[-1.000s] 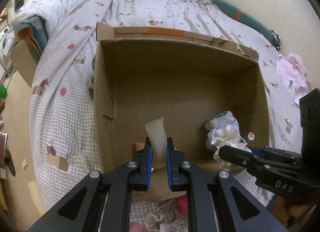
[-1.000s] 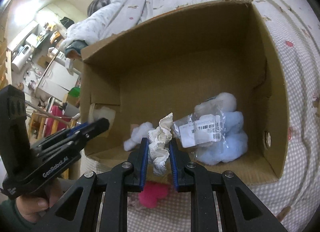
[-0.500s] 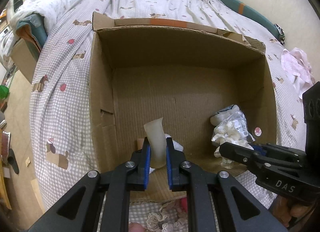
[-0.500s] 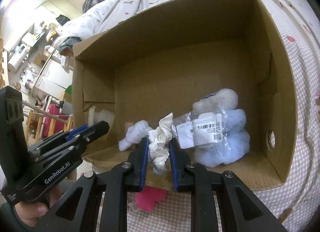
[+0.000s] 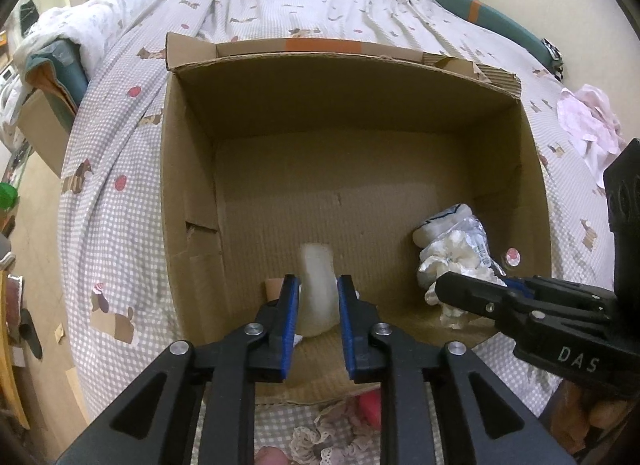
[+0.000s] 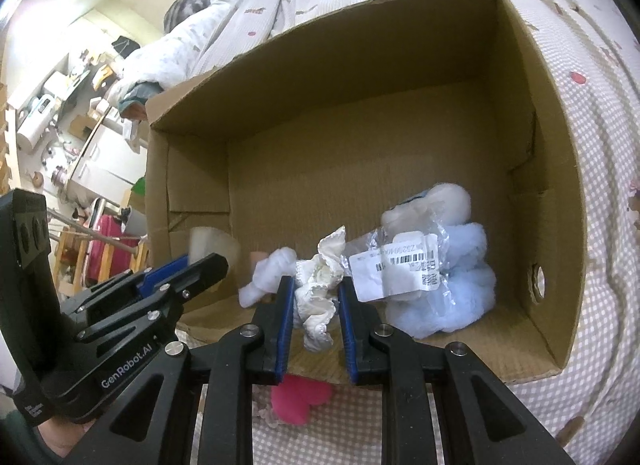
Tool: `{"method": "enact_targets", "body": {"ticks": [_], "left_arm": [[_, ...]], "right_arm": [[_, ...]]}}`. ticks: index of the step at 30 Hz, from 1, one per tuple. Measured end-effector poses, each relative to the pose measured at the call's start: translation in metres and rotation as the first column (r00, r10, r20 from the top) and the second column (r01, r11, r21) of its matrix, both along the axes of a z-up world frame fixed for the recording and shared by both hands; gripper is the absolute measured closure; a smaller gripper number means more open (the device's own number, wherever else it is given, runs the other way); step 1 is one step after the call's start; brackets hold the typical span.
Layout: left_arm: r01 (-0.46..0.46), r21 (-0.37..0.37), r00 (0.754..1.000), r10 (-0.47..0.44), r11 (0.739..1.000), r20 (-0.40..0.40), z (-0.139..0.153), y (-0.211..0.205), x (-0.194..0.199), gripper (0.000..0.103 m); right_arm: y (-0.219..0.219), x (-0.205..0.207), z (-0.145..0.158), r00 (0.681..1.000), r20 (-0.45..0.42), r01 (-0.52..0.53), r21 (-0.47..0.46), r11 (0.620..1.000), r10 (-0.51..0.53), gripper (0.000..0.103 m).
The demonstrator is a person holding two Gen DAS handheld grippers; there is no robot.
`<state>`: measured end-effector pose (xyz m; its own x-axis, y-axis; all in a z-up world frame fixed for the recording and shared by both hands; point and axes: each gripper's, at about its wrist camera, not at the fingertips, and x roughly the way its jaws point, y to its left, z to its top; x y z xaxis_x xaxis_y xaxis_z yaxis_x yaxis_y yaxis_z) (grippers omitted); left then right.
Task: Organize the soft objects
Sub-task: 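Open both tools to drop the lace piece and tube into the box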
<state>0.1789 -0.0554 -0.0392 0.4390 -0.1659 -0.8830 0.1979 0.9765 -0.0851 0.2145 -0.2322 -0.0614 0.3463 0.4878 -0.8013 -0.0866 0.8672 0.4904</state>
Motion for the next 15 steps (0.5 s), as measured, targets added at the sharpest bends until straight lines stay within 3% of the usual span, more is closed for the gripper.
{"method": "enact_targets", "body": {"ticks": [2,6,9,11,13,15], "left_arm": [[-0.001,0.000,1.000,0.001,1.000,-0.001,0.0003,-0.0001,-0.0004,0.082],[-0.012,-0.009,1.000,0.012,1.000,0.005,0.0023,0.0012,-0.0003,0.042],[-0.014,-0.007,1.000,0.014,1.000,0.013,0.0048,0.0025,-0.0005,0.040],[-0.018,-0.005,1.000,0.018,1.000,0.011,0.0052,0.0036,-0.0002,0.032],[-0.022,-0.008,1.000,0.022,1.000,0.008,0.0056,0.0047,-0.0001,0.023],[-0.031,-0.014,0.999,0.031,0.999,0.009,0.0072,0.0067,0.0004,0.020]], "right_arm": [[-0.0027,-0.0004,-0.0013,1.000,-0.003,0.009,-0.001,1.000,-0.009,0.081],[-0.0063,0.0006,-0.0017,1.000,-0.008,0.029,0.003,1.000,-0.029,0.080],[-0.0080,0.0008,-0.0009,0.999,-0.006,0.043,0.011,0.999,-0.043,0.077],[-0.0081,0.0002,-0.0002,0.999,-0.004,0.048,0.017,0.999,-0.048,0.075],[-0.0081,0.0000,0.0010,0.999,0.003,0.051,0.013,0.999,-0.051,0.070],[-0.0094,-0.0004,0.0027,0.998,0.013,0.063,0.005,0.998,-0.063,0.049]]}}
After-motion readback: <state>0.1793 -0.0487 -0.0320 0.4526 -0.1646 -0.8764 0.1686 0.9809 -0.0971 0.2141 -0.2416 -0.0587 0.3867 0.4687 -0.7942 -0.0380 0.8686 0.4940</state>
